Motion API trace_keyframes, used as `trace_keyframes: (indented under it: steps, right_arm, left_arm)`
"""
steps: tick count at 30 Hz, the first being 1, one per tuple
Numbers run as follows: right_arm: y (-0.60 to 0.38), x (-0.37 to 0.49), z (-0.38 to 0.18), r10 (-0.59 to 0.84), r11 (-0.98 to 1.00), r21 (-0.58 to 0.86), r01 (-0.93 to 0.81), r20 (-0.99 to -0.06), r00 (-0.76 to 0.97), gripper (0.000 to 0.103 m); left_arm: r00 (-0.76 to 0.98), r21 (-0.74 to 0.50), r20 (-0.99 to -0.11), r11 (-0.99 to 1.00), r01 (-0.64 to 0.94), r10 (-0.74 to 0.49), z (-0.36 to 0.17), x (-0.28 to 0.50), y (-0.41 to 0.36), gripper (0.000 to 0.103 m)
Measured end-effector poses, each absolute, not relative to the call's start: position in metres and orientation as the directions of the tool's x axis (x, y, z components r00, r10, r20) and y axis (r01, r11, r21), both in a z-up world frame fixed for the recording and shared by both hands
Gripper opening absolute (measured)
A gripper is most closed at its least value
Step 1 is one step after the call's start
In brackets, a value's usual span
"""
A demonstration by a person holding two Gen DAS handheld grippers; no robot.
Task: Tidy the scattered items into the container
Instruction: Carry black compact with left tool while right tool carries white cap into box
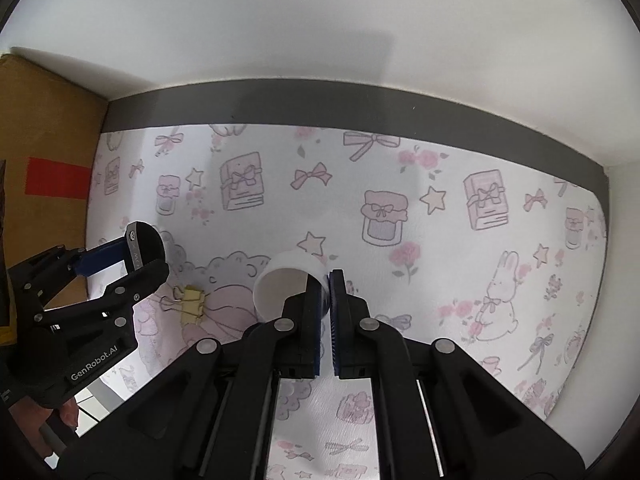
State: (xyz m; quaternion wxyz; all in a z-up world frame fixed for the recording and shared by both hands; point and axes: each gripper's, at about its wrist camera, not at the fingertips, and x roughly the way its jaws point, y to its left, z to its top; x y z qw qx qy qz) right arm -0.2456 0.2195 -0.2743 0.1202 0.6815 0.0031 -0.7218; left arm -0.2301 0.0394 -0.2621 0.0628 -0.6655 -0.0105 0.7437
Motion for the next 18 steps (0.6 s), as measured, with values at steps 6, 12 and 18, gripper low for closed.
trace_keyframes:
  steps: [6,12,18]
  right_arm:
    - [0.212,-0.242,-0.251,-0.171,-0.971,0.153,0.185,-0.982,-0.085,0.004]
    - [0.201,-0.232,-0.227,-0.168,-0.971,0.141,0.193,-0.977,-0.130,0.004]
    - [0.195,-0.215,-0.202,-0.166,-0.972,0.131,0.193,-0.971,-0.173,0.004]
  left_arm:
    - [-0.159,-0.111,-0.980,-0.991,-0.080,0.123,-0.232,-0.223,0.046,0.047]
    - [-0.207,-0.120,-0.969,-0.989,-0.081,0.135,-0.211,-0.206,0.039,0.047]
    - [-0.254,-0.136,-0.955,-0.988,-0.077,0.151,-0.187,-0.185,0.030,0.047]
